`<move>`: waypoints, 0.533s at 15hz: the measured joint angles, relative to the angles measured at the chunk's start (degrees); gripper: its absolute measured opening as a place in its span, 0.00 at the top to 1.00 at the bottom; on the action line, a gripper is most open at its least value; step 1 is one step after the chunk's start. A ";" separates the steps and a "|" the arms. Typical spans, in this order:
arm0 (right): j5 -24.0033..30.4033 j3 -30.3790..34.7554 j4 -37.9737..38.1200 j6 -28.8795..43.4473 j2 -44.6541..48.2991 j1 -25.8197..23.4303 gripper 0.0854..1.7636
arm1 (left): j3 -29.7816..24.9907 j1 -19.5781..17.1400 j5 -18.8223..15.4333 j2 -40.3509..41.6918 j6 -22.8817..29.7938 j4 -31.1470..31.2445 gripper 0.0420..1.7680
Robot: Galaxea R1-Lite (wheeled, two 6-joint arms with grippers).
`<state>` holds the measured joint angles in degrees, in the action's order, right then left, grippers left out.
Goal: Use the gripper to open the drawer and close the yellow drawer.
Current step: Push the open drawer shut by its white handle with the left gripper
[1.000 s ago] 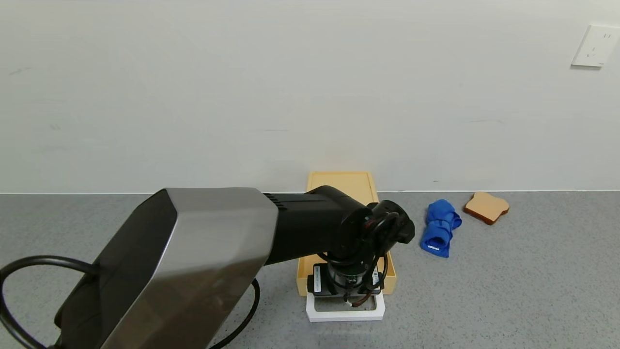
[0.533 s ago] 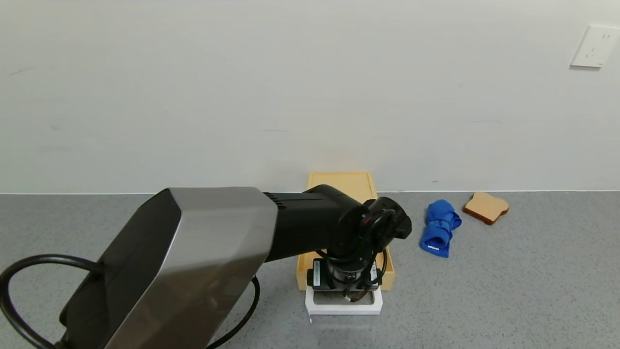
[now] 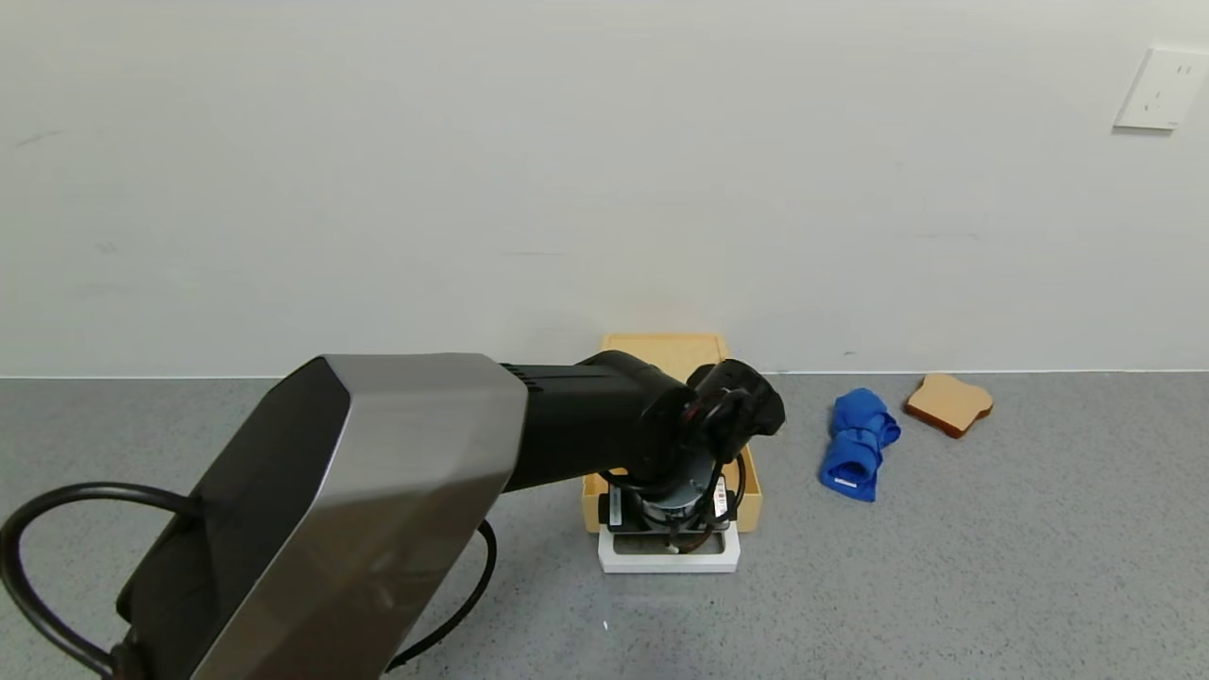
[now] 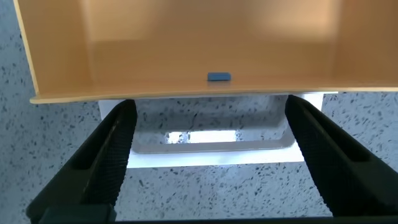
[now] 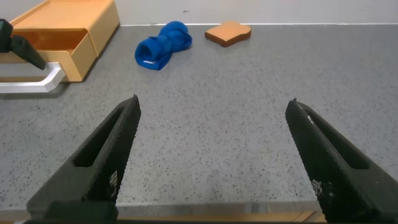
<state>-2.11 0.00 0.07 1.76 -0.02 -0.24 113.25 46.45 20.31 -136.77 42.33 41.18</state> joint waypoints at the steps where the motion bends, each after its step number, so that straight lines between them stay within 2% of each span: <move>1: -0.01 0.00 0.00 0.02 0.00 -0.02 0.03 | 0.00 -0.22 0.00 0.00 -0.62 -0.69 0.03; 8: 0.00 0.00 0.02 0.00 0.00 -0.02 0.03 | 0.06 -2.13 -0.09 -0.17 -5.34 -5.27 0.03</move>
<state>-2.11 0.00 0.10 1.76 -0.02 -0.27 113.31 44.31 20.22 -136.94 36.99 35.91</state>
